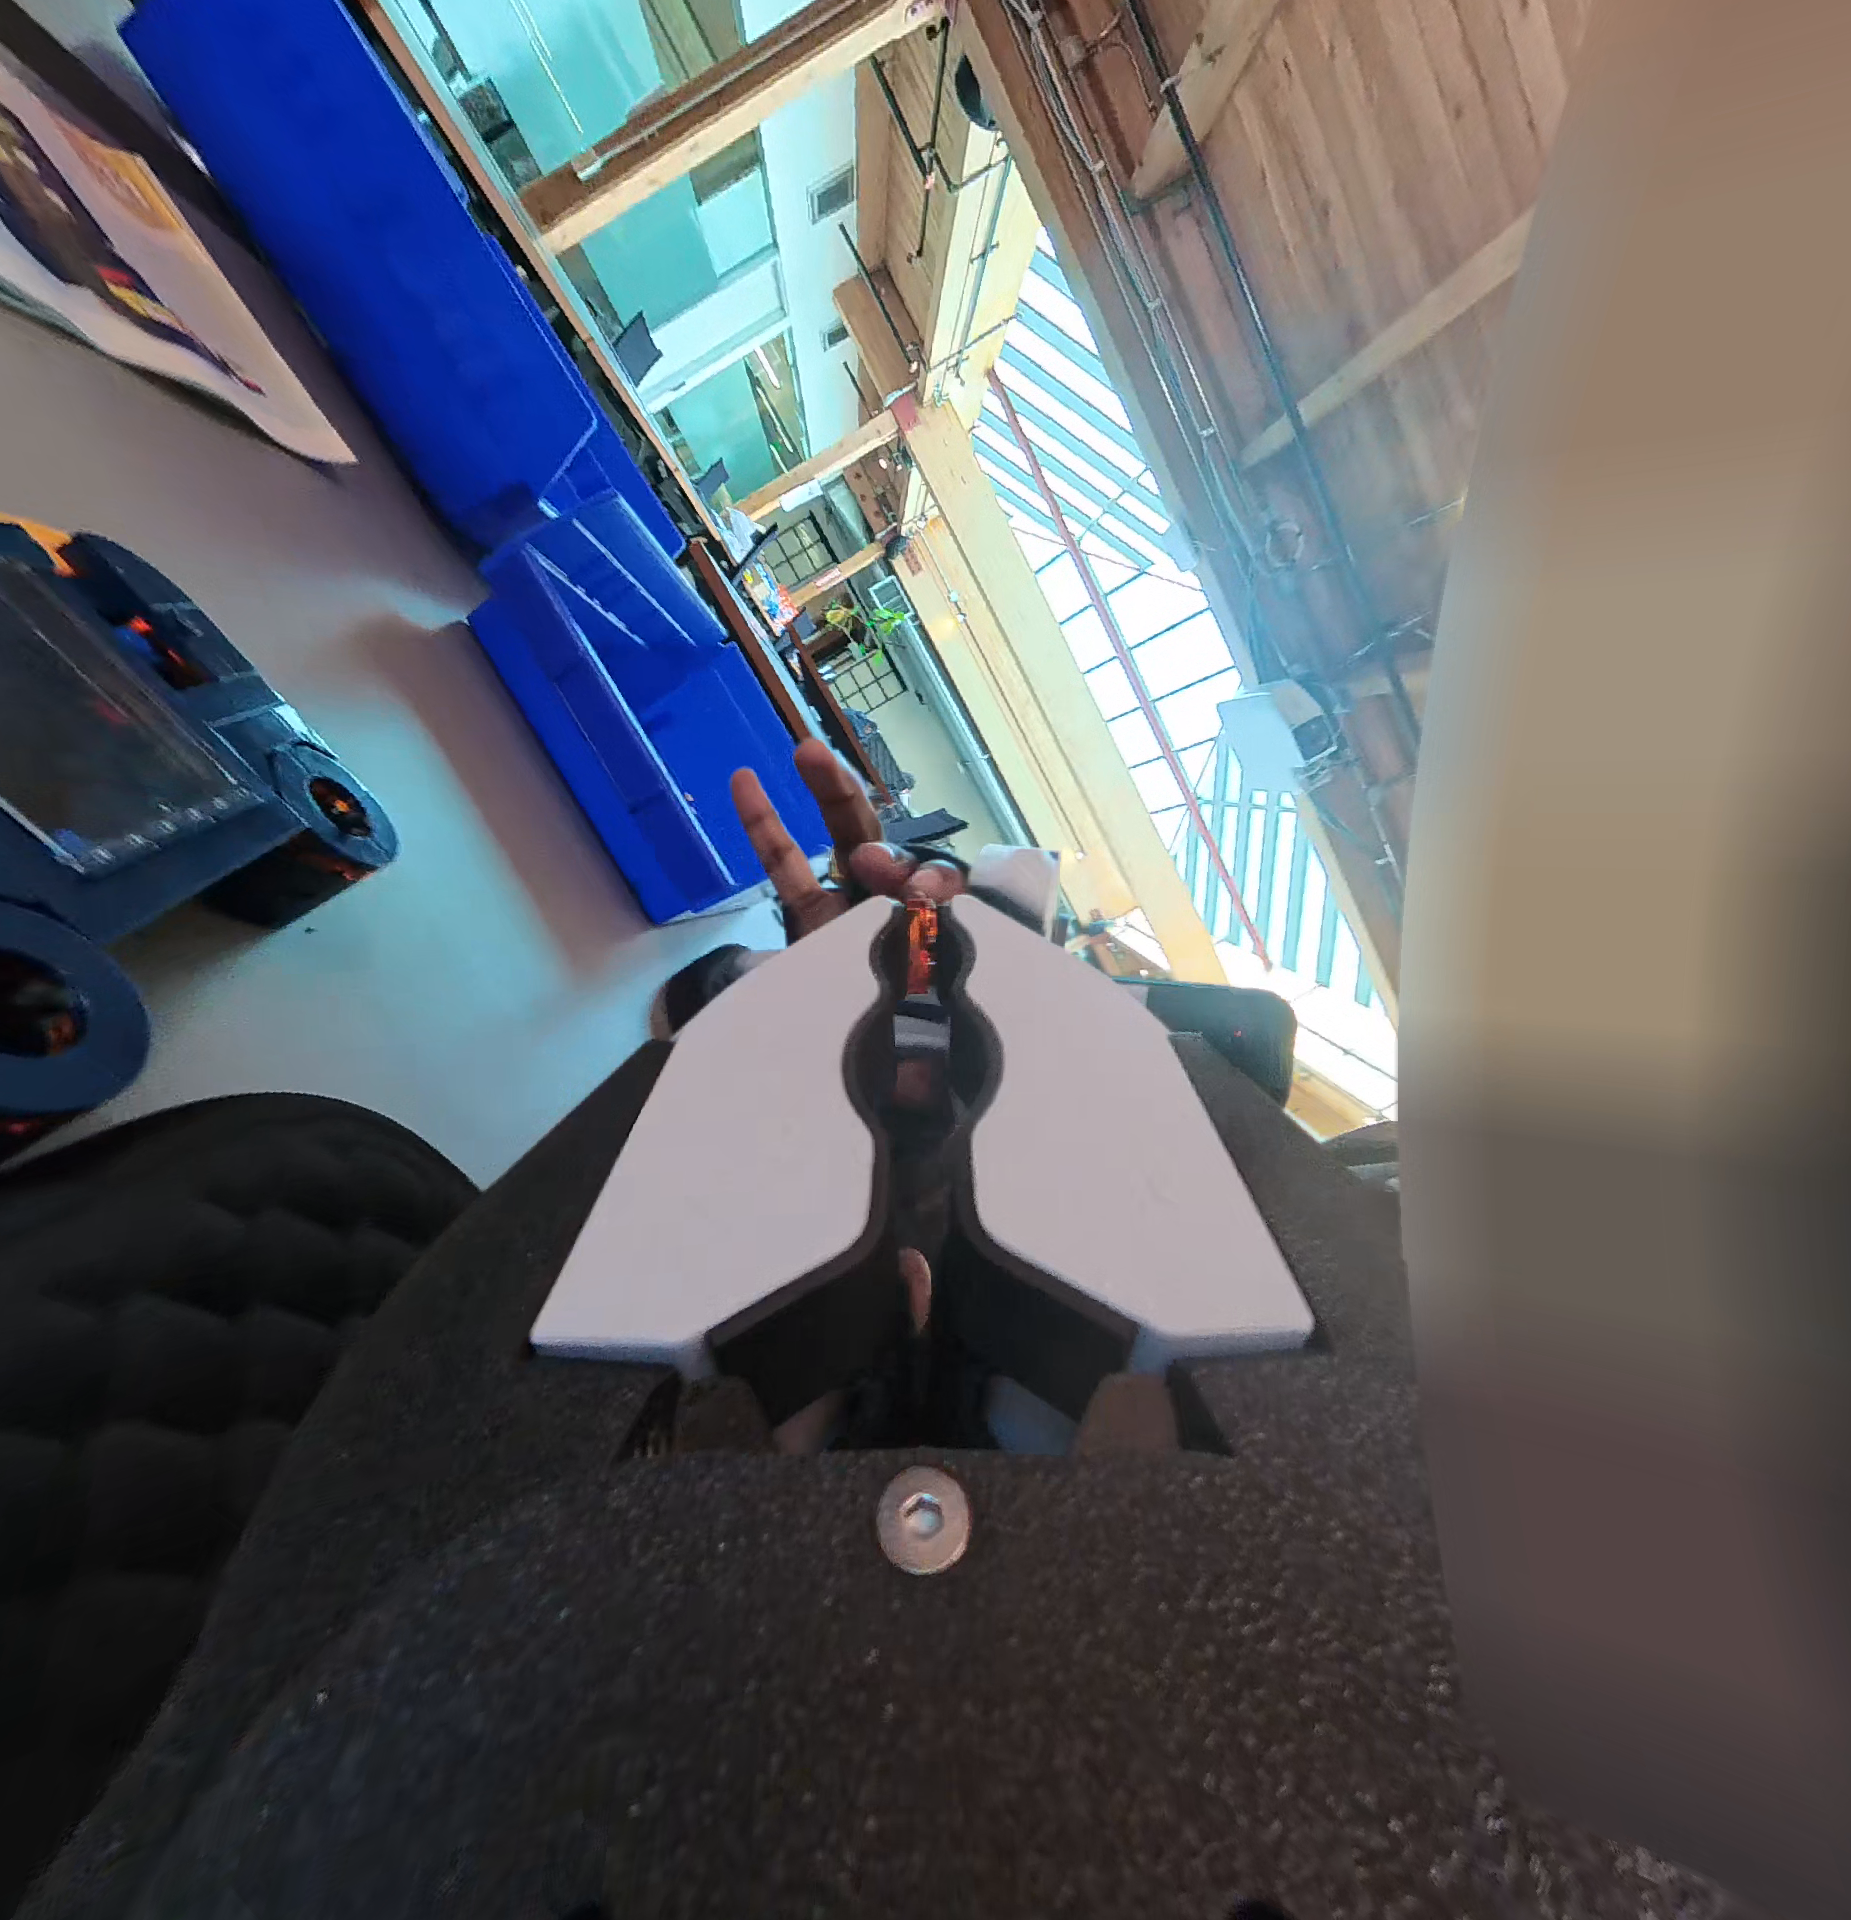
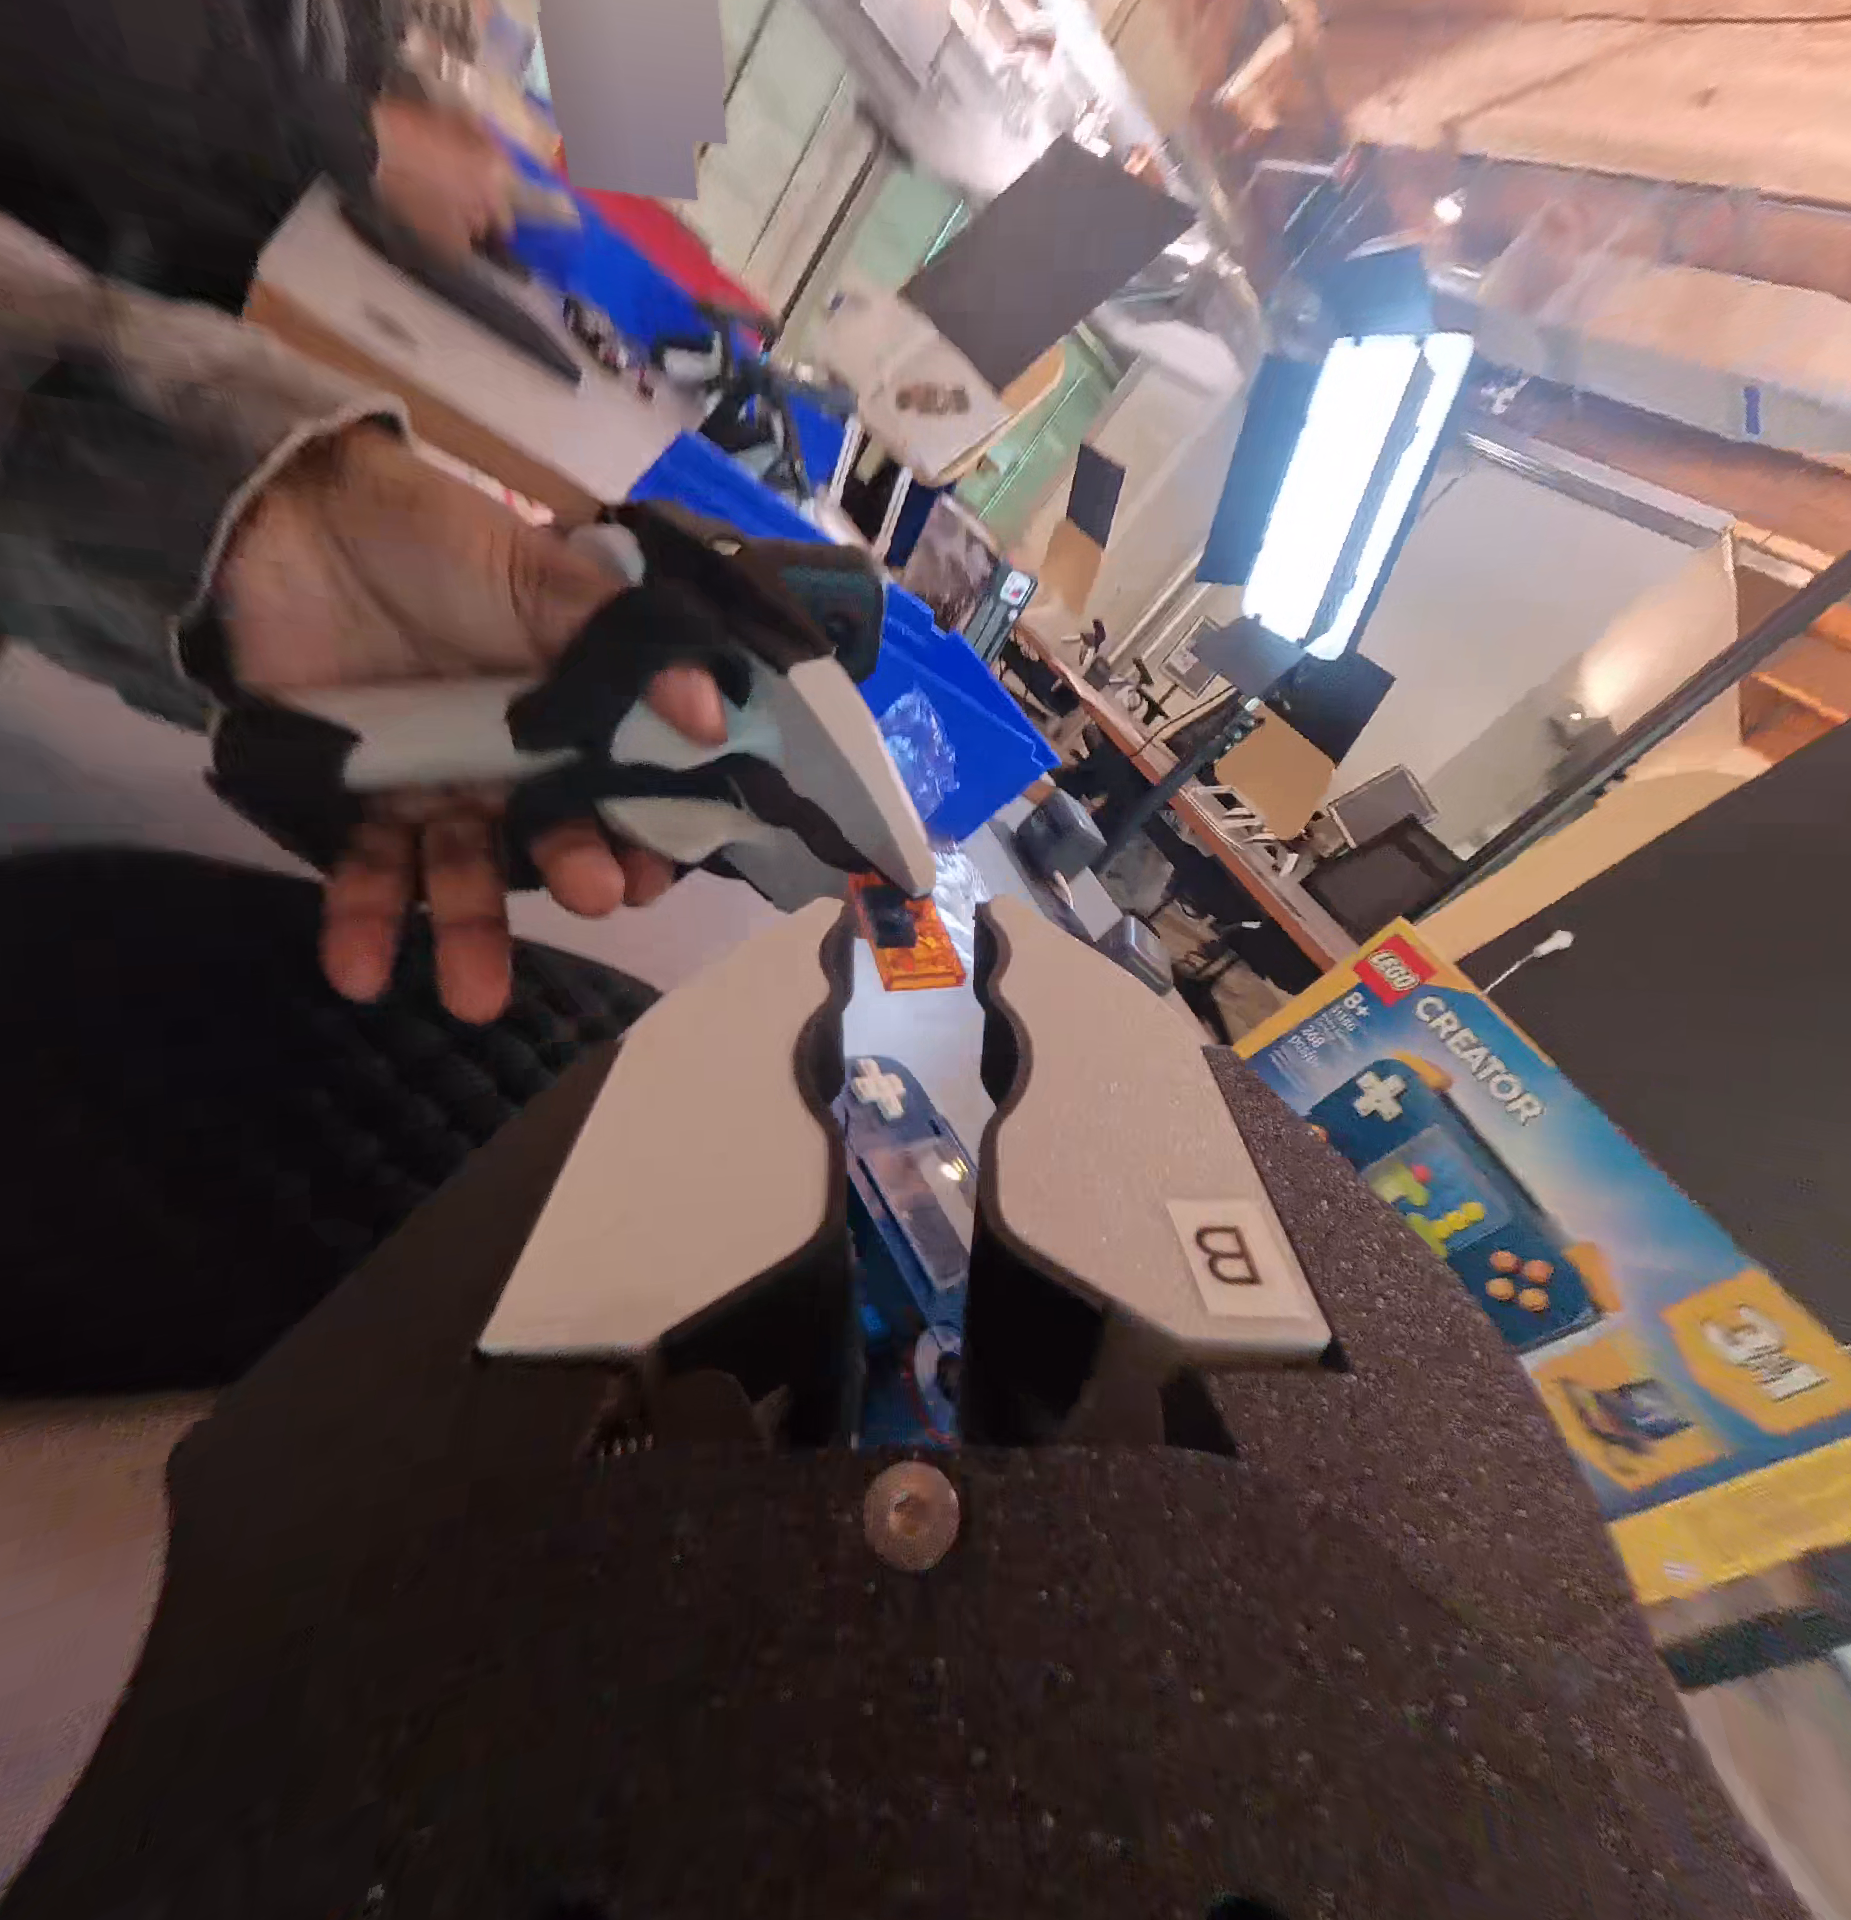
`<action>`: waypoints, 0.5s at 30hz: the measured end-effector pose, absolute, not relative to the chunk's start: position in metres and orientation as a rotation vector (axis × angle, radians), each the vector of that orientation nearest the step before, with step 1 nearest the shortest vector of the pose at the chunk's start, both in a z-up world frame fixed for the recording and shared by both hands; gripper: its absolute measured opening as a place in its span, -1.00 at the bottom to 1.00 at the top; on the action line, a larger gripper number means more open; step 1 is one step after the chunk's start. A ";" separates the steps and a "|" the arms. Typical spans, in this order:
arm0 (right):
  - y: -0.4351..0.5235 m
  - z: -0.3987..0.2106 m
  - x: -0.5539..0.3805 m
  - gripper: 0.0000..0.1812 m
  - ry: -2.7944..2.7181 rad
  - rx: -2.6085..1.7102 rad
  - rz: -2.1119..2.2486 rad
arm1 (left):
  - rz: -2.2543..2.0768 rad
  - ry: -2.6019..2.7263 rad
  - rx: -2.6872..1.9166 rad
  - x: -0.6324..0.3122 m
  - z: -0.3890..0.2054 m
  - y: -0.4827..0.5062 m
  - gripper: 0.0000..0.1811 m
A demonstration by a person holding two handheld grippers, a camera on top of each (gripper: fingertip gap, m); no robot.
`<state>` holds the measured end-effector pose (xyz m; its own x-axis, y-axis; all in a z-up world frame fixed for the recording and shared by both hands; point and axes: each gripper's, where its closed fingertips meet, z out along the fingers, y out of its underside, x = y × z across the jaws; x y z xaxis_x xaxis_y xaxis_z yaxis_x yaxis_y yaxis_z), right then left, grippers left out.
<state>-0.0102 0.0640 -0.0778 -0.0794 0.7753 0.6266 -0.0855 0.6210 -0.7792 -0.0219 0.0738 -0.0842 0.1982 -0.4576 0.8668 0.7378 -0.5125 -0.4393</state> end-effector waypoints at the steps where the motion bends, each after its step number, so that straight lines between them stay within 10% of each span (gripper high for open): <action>1: 0.063 -0.080 -0.012 -0.77 -1.520 -0.590 0.751 | -1.546 -0.290 -1.475 -0.020 -0.083 0.074 -0.96; 15: 0.060 -0.096 -0.016 -0.91 -1.727 -0.548 0.554 | -1.577 -0.300 -1.648 -0.011 -0.095 0.071 -0.96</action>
<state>-0.0155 0.0598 -0.0961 -0.2082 0.6244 0.7529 0.0705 0.7773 -0.6252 -0.0112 0.0708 -0.0952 0.1886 -0.3551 0.9156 0.6664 -0.6385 -0.3850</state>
